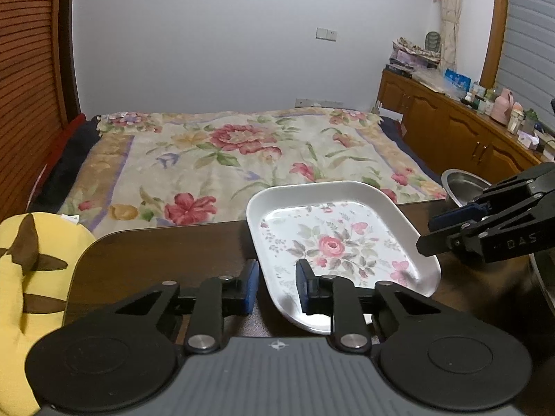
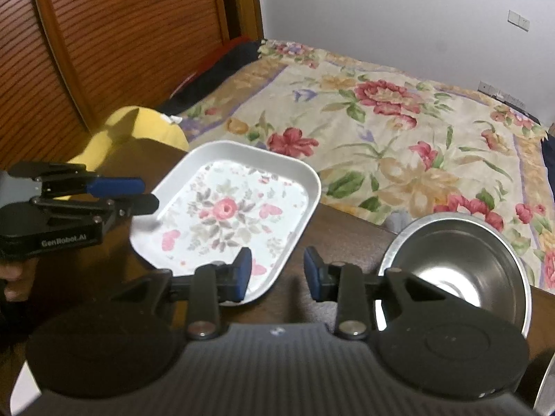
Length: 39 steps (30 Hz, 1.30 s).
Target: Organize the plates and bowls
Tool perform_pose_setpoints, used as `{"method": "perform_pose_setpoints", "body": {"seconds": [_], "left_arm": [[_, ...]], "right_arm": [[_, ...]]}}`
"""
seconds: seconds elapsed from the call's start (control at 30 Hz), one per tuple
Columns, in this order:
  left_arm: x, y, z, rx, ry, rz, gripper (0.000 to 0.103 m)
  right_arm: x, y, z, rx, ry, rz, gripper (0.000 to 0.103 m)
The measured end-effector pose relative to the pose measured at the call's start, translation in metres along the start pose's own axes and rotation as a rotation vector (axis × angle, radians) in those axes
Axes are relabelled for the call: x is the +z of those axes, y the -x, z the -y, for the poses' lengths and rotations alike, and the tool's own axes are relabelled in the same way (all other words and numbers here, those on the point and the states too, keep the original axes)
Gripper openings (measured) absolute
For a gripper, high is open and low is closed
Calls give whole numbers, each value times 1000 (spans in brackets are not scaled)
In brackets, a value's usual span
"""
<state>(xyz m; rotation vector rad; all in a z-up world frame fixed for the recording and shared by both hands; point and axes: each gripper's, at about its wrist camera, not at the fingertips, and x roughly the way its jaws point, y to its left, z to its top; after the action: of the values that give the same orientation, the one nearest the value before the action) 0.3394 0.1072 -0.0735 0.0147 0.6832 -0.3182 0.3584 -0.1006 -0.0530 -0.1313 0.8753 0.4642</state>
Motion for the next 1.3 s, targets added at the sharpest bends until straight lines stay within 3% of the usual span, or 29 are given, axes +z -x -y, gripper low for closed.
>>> {"method": "perform_pose_setpoints", "body": {"seconds": [0.07,0.5,0.83,1.3], "left_arm": [[-1,-2,-1,-4,6,3,25],[-6,-13,-7,-13,28,-5,15],[-8,-15,-8,-18,32,-8,12],[-2,-2,-3,-14,12,-8,11]], "right_arm": [[1,-3,2,0,-1,-12,29],[3,-18,0,16,34,-58,26],[5,-22,2,29,46,-72,16],[4,-11,1,47,22,-57,16]]}}
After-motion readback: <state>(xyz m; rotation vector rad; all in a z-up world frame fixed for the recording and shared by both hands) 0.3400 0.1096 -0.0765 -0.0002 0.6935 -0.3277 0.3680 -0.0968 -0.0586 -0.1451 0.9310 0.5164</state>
